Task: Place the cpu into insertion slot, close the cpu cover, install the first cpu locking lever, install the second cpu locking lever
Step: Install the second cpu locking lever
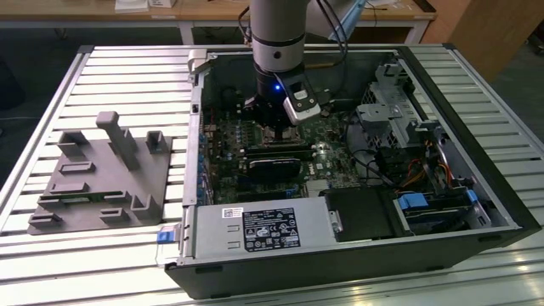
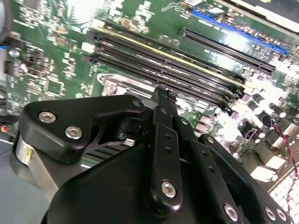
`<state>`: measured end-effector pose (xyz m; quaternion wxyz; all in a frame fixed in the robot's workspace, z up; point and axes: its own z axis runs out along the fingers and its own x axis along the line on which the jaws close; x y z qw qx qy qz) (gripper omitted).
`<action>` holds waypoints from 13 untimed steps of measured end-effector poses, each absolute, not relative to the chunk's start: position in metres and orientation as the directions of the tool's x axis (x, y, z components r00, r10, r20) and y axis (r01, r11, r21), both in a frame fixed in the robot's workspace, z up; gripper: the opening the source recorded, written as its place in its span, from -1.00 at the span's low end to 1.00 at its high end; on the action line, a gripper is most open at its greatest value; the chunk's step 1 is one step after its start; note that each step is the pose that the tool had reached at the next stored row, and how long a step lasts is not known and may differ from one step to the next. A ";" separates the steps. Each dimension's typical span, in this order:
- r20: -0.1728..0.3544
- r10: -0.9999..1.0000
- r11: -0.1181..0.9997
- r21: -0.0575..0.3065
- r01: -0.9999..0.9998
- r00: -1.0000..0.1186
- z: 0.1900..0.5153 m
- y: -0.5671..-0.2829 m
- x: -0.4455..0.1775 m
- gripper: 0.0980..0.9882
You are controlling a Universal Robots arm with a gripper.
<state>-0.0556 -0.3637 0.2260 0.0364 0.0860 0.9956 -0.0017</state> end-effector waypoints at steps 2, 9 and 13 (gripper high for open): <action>-0.072 0.171 0.985 0.003 0.171 -0.983 0.224 -0.364 -0.057 -0.98; -0.072 0.171 0.985 0.003 0.171 -0.983 0.218 -0.366 -0.066 -0.98; -0.072 0.171 0.985 0.003 0.171 -0.983 0.215 -0.367 -0.068 -0.98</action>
